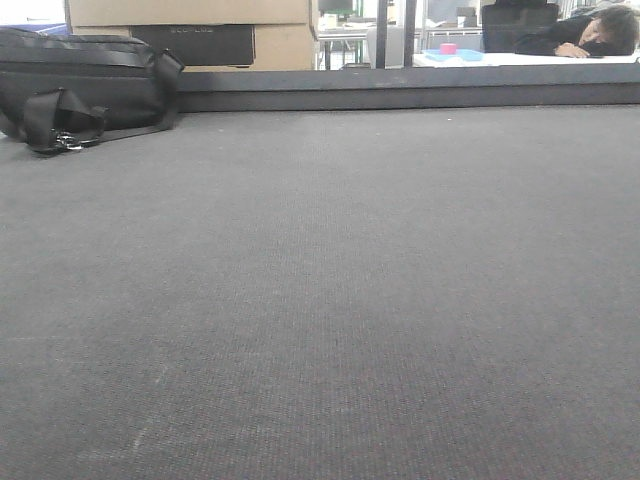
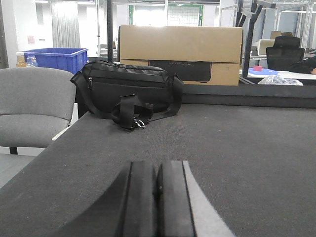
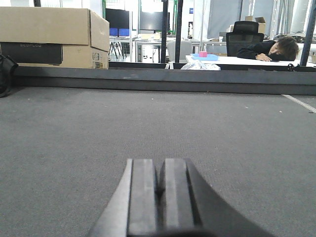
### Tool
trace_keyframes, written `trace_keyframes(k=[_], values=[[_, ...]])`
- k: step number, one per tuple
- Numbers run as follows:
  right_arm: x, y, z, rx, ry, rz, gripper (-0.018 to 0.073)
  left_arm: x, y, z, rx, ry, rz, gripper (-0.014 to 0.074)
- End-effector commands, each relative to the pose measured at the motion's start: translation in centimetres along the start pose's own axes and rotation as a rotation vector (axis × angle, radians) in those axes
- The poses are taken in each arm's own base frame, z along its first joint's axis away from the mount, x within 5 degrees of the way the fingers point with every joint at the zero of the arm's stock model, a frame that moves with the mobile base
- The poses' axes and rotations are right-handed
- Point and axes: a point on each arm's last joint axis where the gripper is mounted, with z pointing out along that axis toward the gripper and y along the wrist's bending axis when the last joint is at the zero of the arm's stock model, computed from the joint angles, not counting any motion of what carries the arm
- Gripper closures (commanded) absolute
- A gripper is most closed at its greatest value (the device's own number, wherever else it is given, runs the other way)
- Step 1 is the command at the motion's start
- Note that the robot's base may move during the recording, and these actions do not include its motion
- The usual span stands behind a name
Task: Grab block from conveyor and place in blue bin
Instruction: 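Lower both open grippers toward the blocks on the grey conveyor belt, then close left gripper on green block and right gripper on blue block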
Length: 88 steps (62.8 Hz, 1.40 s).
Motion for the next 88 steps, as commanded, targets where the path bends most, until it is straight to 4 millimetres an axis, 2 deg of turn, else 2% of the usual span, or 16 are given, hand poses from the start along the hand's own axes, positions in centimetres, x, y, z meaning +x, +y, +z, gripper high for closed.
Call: trace_keyframes(k=[1, 28, 32, 43, 52, 60, 67, 72, 79, 88], values=[[-0.2, 0.0, 0.0, 0.004, -0.026, -0.012, 0.0721, -0.3, 0.0, 0.0, -0.003, -0.023, -0.005, 0.0708], [-0.4, 0.0, 0.0, 0.004, -0.044, -0.009, 0.0721, -0.4, 0.0, -0.1, -0.004, -0.017, -0.003, 0.0708], [-0.7, 0.0, -0.1, 0.004, -0.048, -0.009, 0.0721, -1.7, 0.1, -0.2, -0.007, -0.013, 0.024, 0.0708], [-6.3, 0.3, -1.3, -0.017, -0.134, 0.061, 0.0721, -7.4, 0.3, -1.6, -0.027, 0.013, 0.033, 0.0708], [-10.0, 0.7, -1.7, -0.044, 0.026, 0.056, 0.0721, -11.1, 0.5, -1.6, -0.036, 0.080, 0.030, 0.0708], [-12.4, 1.1, -0.5, -0.062, 0.283, 0.053, 0.0721, -12.8, 0.5, 0.1, -0.033, 0.312, 0.005, 0.0708], [-13.2, 1.3, 1.5, -0.074, 0.569, 0.049, 0.0721, -13.1, 0.0, 2.5, 0.006, 0.538, -0.070, 0.0708], [-13.1, 1.4, 3.6, -0.077, 0.757, 0.051, 0.0721, -13.0, -0.4, 4.7, 0.031, 0.709, -0.112, 0.0708], [-12.6, 1.4, 6.7, -0.076, 0.923, 0.056, 0.0721, -12.7, -0.5, 7.6, 0.040, 0.932, -0.123, 0.0708], [-11.1, 1.4, 9.5, -0.072, 1.079, 0.063, 0.0721, -12.0, -0.5, 11.2, 0.037, 1.062, -0.125, 0.0708]])
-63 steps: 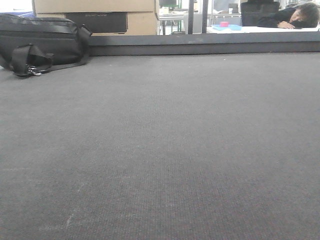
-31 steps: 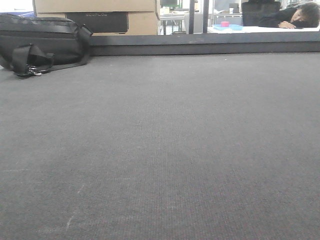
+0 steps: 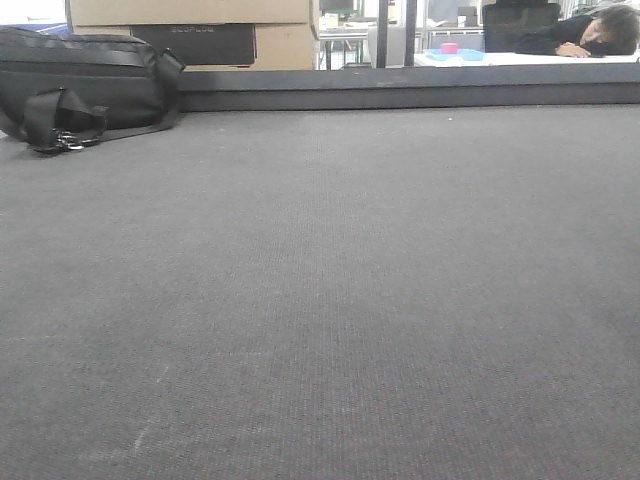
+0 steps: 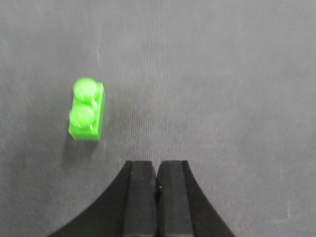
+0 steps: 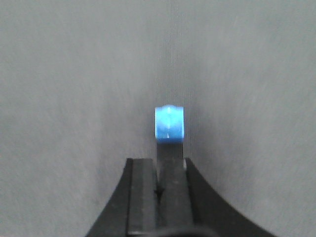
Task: Grab block from conveyor and place in blue bin
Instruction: 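Close left gripper on green block and right gripper on blue block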
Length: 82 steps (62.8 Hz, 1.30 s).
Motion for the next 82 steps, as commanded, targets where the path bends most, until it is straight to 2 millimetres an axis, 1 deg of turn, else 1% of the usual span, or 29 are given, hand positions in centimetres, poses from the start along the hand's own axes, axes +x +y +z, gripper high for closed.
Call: trace_keyframes(k=[1, 7, 15, 18, 20, 21, 26, 33, 38, 41, 54, 66, 70, 73, 76, 78, 79, 82], values=[[-1.1, -0.2, 1.8, 0.001, 0.095, 0.011, 0.0721, -1.6, -0.1, 1.4, 0.006, 0.068, -0.018, 0.0708], [-1.7, -0.4, 3.7, 0.004, 0.167, 0.020, 0.0721, -2.6, 0.0, 3.3, 0.002, 0.134, -0.023, 0.0708], [-2.3, -0.7, 6.2, 0.006, 0.265, 0.032, 0.0721, -3.1, 0.1, 5.6, -0.004, 0.205, -0.030, 0.0708], [-2.7, -0.8, 7.0, 0.012, 0.295, 0.032, 0.0709, -3.2, 0.2, 6.4, -0.006, 0.232, -0.032, 0.0708], [-2.9, -0.9, 7.5, 0.017, 0.313, 0.031, 0.0686, -3.2, 0.2, 6.7, -0.007, 0.244, -0.033, 0.0708], [-3.0, -1.0, 7.7, 0.018, 0.321, 0.030, 0.0670, -3.2, 0.2, 6.8, -0.007, 0.248, -0.033, 0.0708], [-3.5, -1.1, 8.5, 0.026, 0.351, 0.028, 0.0528, -3.2, 0.3, 7.3, -0.008, 0.266, -0.034, 0.0708], [-3.7, -1.3, 9.7, 0.033, 0.380, 0.028, 0.0265, -3.3, 0.3, 7.6, -0.009, 0.268, -0.035, 0.0708], [-3.8, -1.5, 10.7, 0.039, 0.402, 0.027, 0.0158, -3.4, 0.3, 7.7, -0.009, 0.255, -0.035, 0.0708], [-3.9, -1.6, 11.3, 0.040, 0.409, 0.029, 0.0137, -3.5, 0.3, 7.7, -0.009, 0.250, -0.035, 0.0708], [-4.3, -2.0, 14.6, 0.049, 0.426, 0.035, 0.0135, -3.6, 0.3, 7.7, -0.008, 0.239, -0.035, 0.0708], [-3.8, -2.4, 17.6, 0.057, 0.507, 0.039, 0.0137, -3.6, 0.3, 7.7, -0.008, 0.239, -0.035, 0.0708], [-3.5, -2.6, 18.3, 0.064, 0.541, 0.034, 0.0157, -3.5, 0.3, 7.7, -0.008, 0.242, -0.035, 0.0708], [-3.3, -2.7, 18.7, 0.067, 0.566, 0.032, 0.0215, -3.4, 0.3, 7.7, -0.009, 0.255, -0.038, 0.0708], [-3.2, -2.7, 18.7, 0.070, 0.571, 0.028, 0.0298, -3.3, 0.3, 7.6, -0.011, 0.270, -0.051, 0.0708], [-3.2, -2.7, 18.7, 0.072, 0.569, 0.026, 0.0365, -3.2, 0.3, 7.6, -0.013, 0.284, -0.066, 0.0708], [-3.3, -2.7, 18.6, 0.072, 0.567, 0.025, 0.0422, -3.1, 0.3, 7.6, -0.014, 0.290, -0.070, 0.0708], [-3.4, -2.8, 18.4, 0.077, 0.557, 0.018, 0.0541, -3.2, 0.3, 7.5, -0.016, 0.299, -0.079, 0.0708]])
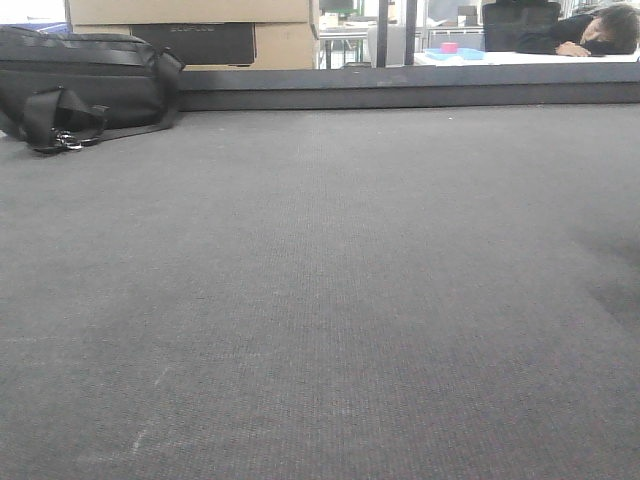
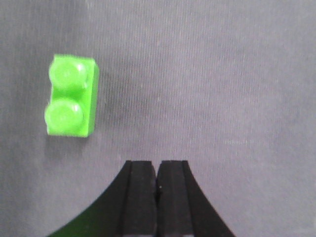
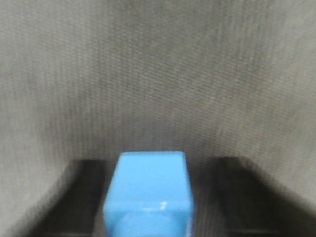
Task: Grab block from conveyor and place in blue bin
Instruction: 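Close left gripper on green block and right gripper on blue block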
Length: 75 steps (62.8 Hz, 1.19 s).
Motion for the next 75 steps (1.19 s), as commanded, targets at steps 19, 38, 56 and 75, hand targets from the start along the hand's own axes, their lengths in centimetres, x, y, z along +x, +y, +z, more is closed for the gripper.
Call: trace_keyframes(k=[19, 38, 56, 75], values=[[1.0, 0.2, -6.1, 0.016, -0.154, -0.028, 0.0721, -3.2, 2.2, -1.6, -0.028, 0.068, 0.043, 0.0708], [1.6, 0.4, -9.1, 0.007, -0.317, -0.030, 0.0721, -5.2, 4.5, 2.2, -0.086, 0.168, 0.099, 0.0691], [1.3, 0.6, -9.2, -0.014, -0.350, -0.020, 0.0721, -6.6, 5.1, 5.7, -0.092, 0.178, 0.101, 0.0218], [0.8, 1.0, -9.2, -0.067, -0.392, 0.009, 0.0721, -6.7, 4.2, 10.1, -0.083, 0.291, 0.179, 0.0176]])
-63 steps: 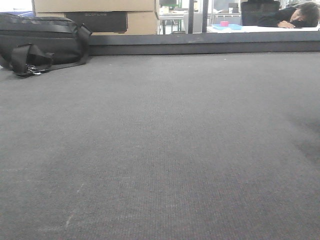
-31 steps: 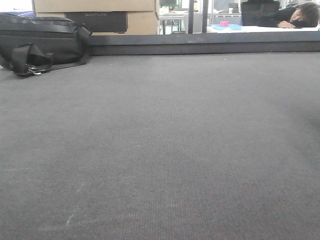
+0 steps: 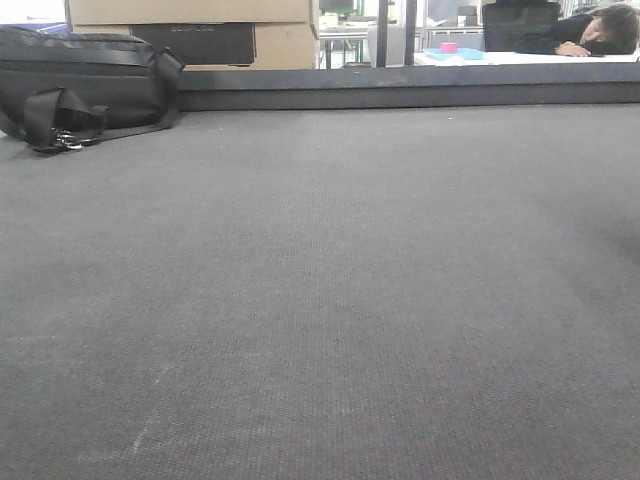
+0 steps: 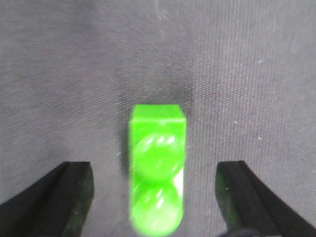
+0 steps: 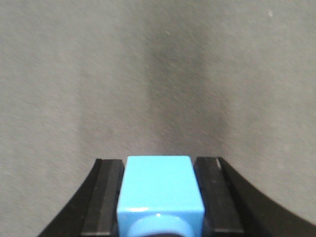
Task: Grab block from conveyor and place in blue bin
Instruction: 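Close left gripper on green block and right gripper on blue block, then lift both held blocks up off the conveyor belt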
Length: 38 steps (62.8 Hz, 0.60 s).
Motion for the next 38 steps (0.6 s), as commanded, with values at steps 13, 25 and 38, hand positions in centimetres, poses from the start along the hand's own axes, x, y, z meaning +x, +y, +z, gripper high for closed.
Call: trace_keyframes(k=[13, 25, 38], values=[[-0.4, 0.1, -0.2, -0.010, -0.039, 0.005, 0.0721, 0.0, -0.3, 3.6, -0.014, 0.091, 0.011, 0.0229], [-0.4, 0.1, -0.2, -0.010, -0.041, 0.005, 0.0721, 0.0, -0.2, 4.1, -0.021, 0.073, 0.012, 0.0383], [-0.4, 0.1, -0.2, -0.010, -0.037, 0.005, 0.0721, 0.0, -0.2, 3.7, -0.024, 0.060, -0.030, 0.0707]])
